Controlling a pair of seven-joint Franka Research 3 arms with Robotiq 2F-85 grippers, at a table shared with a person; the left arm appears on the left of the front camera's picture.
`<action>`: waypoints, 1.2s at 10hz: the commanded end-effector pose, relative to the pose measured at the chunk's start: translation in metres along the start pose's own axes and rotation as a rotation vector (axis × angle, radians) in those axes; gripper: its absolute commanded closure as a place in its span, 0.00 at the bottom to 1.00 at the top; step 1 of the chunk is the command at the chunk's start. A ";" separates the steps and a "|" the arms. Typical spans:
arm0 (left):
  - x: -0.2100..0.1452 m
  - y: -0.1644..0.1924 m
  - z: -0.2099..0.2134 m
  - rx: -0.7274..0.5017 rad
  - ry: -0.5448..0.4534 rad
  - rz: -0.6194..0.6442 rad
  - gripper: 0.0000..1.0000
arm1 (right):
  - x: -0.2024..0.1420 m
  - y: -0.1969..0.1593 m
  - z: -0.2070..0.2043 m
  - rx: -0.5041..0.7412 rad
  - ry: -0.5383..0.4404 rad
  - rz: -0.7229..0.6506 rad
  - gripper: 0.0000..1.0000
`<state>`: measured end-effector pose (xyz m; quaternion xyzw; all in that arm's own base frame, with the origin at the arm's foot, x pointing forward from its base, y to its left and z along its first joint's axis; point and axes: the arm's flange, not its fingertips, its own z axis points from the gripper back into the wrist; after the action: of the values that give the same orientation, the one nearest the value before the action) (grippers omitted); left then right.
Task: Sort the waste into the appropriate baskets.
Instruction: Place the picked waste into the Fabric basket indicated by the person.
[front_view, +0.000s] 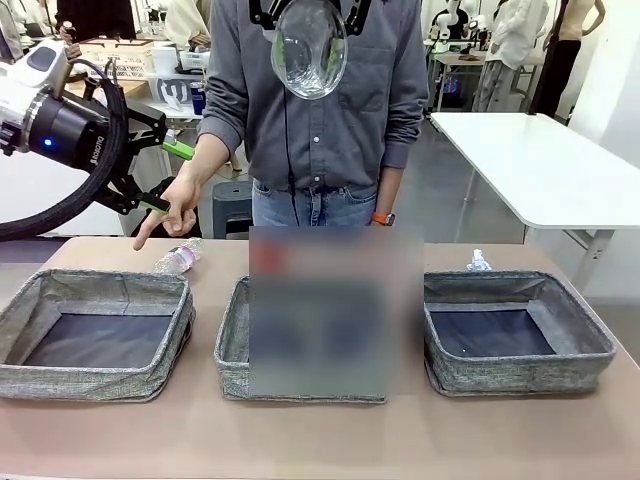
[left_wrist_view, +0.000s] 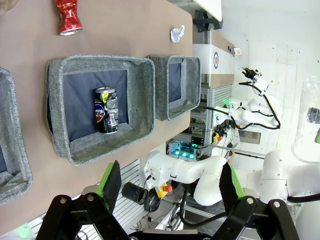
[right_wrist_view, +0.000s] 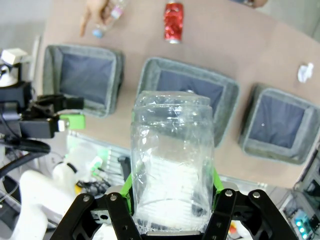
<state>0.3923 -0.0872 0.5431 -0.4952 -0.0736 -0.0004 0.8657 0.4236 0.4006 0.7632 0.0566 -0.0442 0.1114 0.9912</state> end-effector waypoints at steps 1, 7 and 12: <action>-0.001 -0.001 0.003 0.001 0.005 -0.008 0.00 | -0.002 -0.002 0.003 -0.002 -0.001 -0.003 0.42; -0.052 0.077 0.128 0.122 -0.110 0.082 0.00 | 0.031 0.092 -0.092 0.115 -0.098 0.531 0.42; -0.146 0.129 0.196 0.111 -0.138 -0.122 0.00 | 0.043 0.263 -0.218 0.306 -0.029 0.409 0.42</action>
<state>0.2323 0.1370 0.5171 -0.4260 -0.1462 0.0189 0.8926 0.4032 0.6551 0.5522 0.1791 -0.0831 0.3692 0.9082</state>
